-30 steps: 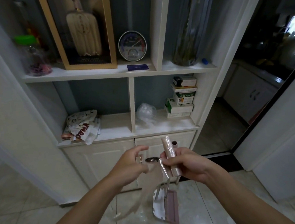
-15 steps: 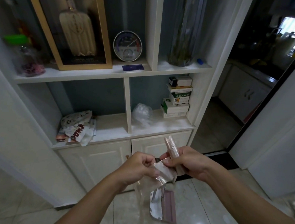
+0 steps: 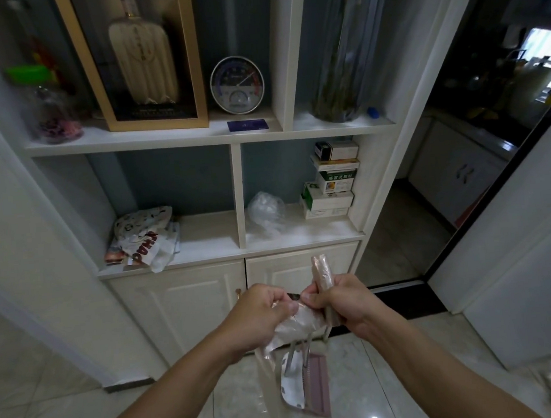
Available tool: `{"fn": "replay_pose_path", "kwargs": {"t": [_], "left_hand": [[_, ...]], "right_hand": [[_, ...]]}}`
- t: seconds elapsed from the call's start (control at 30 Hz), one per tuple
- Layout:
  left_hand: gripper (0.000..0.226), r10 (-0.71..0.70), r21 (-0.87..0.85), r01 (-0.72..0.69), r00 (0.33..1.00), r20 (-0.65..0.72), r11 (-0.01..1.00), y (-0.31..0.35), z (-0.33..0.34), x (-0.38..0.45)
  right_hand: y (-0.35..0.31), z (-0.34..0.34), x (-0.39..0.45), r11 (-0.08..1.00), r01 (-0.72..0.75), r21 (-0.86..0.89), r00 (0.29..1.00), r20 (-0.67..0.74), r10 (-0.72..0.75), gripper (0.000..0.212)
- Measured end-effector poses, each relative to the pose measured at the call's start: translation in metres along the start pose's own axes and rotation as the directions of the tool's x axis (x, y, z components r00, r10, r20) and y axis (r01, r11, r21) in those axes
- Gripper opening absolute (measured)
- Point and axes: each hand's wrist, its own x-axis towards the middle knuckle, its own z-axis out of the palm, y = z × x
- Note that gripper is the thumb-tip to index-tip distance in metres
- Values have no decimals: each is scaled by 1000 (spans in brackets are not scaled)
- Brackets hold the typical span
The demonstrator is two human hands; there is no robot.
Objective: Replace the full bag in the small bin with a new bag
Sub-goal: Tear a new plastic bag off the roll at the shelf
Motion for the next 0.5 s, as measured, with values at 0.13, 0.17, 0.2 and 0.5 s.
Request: {"fn": "replay_pose_path", "kwargs": {"t": [0.13, 0.17, 0.2, 0.5], "left_hand": [[31, 20, 29, -17, 994, -110, 999, 0, 9, -6], [32, 22, 37, -17, 991, -135, 999, 0, 11, -7], [32, 31, 49, -24, 987, -158, 999, 0, 13, -7], [30, 162, 210, -112, 958, -237, 971, 3, 22, -24]], "right_hand": [[3, 8, 4, 998, -31, 51, 998, -52, 33, 13], [4, 11, 5, 997, -37, 61, 997, -68, 42, 11], [5, 12, 7, 996, -41, 77, 995, -84, 48, 9], [14, 15, 22, 993, -82, 90, 979, -180, 97, 12]]}}
